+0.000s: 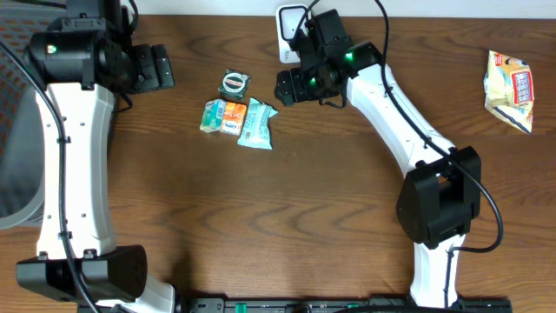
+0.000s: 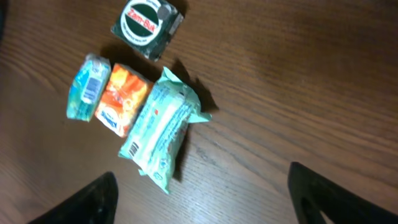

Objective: Scan the item barcode
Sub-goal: 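Lower the right gripper onto the mint-green wet-wipe packet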

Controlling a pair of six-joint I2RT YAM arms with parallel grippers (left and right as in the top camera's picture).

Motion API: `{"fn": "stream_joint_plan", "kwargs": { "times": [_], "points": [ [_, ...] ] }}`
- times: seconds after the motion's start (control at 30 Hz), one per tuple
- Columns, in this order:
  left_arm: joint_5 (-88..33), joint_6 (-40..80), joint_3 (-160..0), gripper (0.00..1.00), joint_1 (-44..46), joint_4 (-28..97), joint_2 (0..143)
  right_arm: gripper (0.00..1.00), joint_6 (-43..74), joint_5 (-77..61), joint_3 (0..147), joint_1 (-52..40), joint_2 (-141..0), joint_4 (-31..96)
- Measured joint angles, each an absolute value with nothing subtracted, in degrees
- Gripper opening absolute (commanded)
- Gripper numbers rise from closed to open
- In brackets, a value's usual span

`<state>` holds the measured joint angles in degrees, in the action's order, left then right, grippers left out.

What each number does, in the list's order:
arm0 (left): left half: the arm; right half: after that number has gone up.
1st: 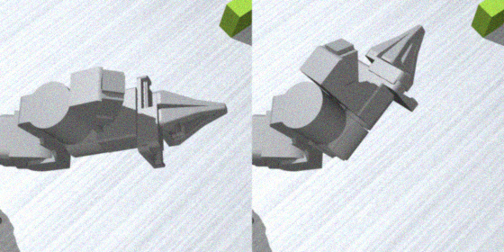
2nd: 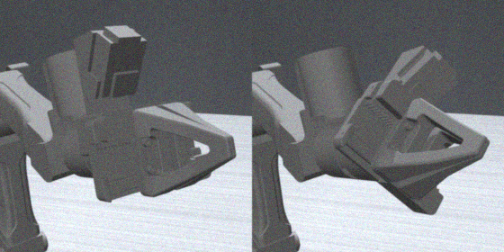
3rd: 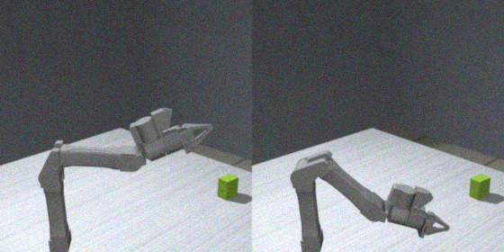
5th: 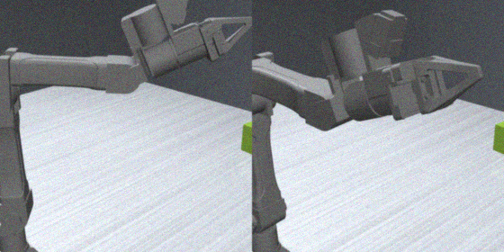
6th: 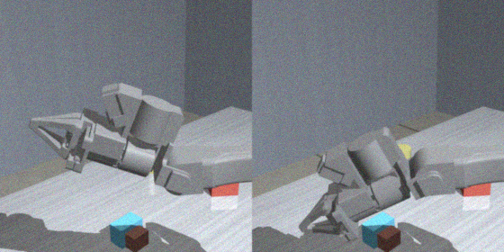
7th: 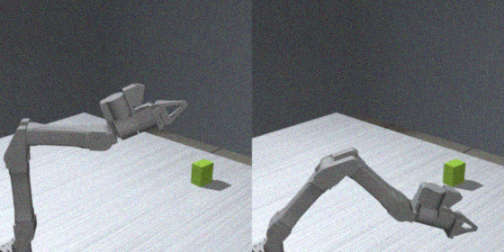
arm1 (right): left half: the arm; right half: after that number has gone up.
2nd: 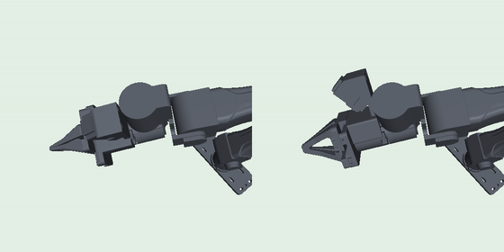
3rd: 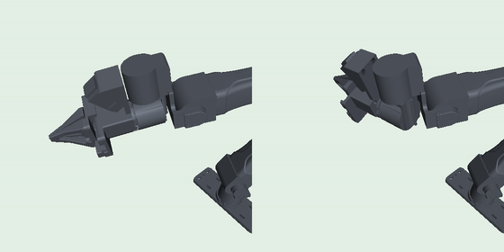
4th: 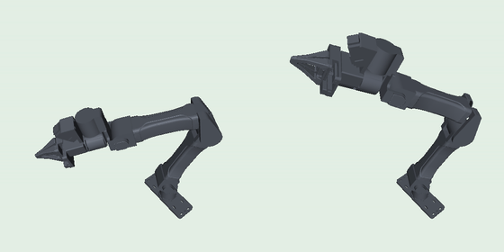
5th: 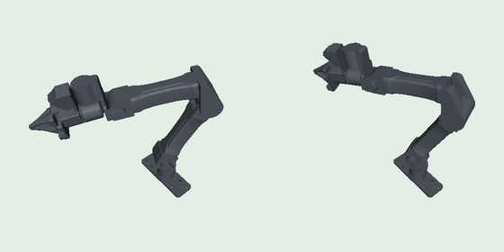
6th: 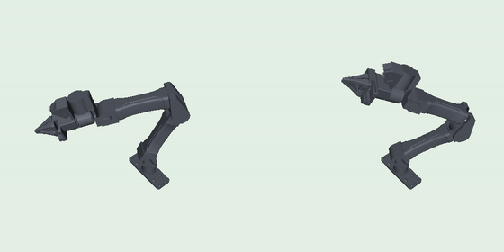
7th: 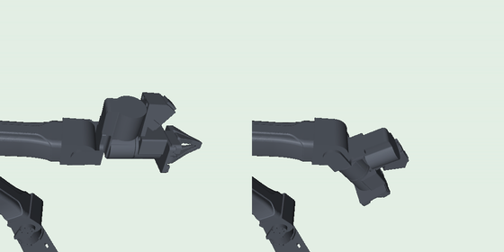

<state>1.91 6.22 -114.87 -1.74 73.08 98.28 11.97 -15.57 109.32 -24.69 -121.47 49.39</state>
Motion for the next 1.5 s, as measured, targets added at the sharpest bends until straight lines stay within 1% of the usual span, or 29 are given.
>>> {"fn": "stream_joint_plan", "kwargs": {
  "times": [0.07, 0.13, 0.27, 0.43, 0.53, 0.73, 1.5],
  "points": [
    [1.9, 6.2, -114.9, 0.98, -1.7, 73.1, 98.3, 0.75, 12.3, -15.6, 109.3, -24.7, -121.5, 49.5],
    [1.9, 6.2, -114.9, 0.98, -1.7, 73.1, 98.3, 0.75, 12.6, -15.6, 109.3, -24.9, -121.5, 49.5],
    [1.9, 6.2, -114.9, 0.98, -1.7, 73.1, 98.3, 0.86, 13.0, -15.6, 108.0, -25.7, -121.5, 48.7],
    [1.9, 6.2, -114.9, 0.98, -1.7, 73.1, 98.3, 0.91, 13.9, -15.6, 104.7, -26.3, -121.5, 46.2],
    [1.9, 6.2, -114.9, 0.98, -1.7, 73.1, 98.3, 0.99, 15.4, -15.6, 102.4, -26.3, -121.5, 44.2],
    [1.9, 6.2, -114.9, 0.98, -1.7, 73.1, 98.3, 0.99, 17.2, -15.6, 99.9, -26.3, -121.5, 43.0],
    [1.9, 6.2, -114.9, 0.97, -1.7, 73.1, 98.3, 0.99, 17.6, -15.6, 99.9, -27.4, -121.5, 38.5]
  ]
}}
